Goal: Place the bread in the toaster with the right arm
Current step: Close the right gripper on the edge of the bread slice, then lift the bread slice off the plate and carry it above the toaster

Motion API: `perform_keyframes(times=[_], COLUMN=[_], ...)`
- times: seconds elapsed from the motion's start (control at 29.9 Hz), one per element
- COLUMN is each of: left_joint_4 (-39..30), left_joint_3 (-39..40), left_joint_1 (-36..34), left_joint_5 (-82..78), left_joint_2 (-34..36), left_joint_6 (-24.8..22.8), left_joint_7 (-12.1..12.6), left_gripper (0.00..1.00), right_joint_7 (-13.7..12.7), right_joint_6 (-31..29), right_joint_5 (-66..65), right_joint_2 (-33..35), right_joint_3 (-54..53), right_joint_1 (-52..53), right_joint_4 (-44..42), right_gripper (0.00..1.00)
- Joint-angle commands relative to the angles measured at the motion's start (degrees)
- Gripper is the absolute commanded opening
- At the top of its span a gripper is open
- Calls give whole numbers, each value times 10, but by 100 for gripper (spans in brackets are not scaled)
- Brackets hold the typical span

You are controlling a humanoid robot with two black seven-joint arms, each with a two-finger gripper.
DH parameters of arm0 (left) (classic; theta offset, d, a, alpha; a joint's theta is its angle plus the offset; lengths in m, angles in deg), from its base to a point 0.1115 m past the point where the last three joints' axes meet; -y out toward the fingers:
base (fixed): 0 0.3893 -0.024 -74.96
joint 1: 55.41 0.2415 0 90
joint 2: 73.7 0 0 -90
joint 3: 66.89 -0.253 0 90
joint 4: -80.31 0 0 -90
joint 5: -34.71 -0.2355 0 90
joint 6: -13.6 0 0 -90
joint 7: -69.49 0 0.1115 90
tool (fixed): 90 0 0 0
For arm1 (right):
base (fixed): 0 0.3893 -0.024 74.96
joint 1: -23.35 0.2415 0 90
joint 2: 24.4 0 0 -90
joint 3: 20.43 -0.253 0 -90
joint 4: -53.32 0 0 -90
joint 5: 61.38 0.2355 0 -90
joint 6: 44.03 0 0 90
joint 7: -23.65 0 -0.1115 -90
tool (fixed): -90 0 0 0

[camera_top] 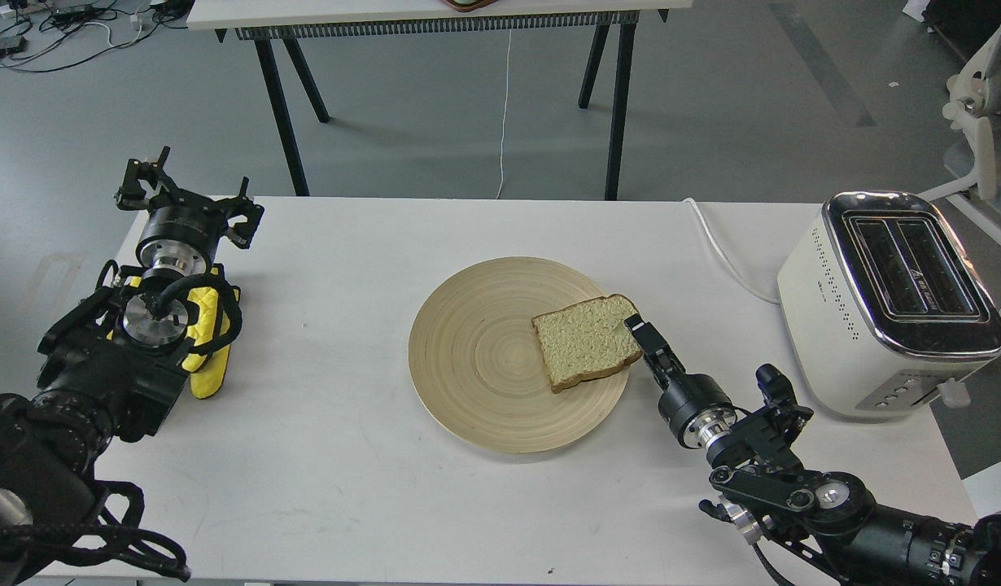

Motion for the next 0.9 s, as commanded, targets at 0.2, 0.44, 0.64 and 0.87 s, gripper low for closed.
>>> perform_keyframes(times=[0.2,0.44,0.64,0.87], left_joint_4=[0,0,0,0], left_joint_3=[0,0,0,0], left_joint_1=[0,0,0,0], left_joint_5=[0,0,-1,0], left_joint_2=[0,0,0,0], left_joint_6=[0,0,0,0], left_joint_7=[0,0,0,0], left_gripper=[100,100,100,100], right_joint_7=[0,0,0,0], right_joint_6=[0,0,0,0], right_joint_5=[2,2,2,2], right_joint_2=[0,1,47,196], right_joint_3=[-4,-15,-95,-189], right_joint_1=[2,5,5,10], right_joint_4=[4,16,90,212], right_gripper=[9,0,0,0])
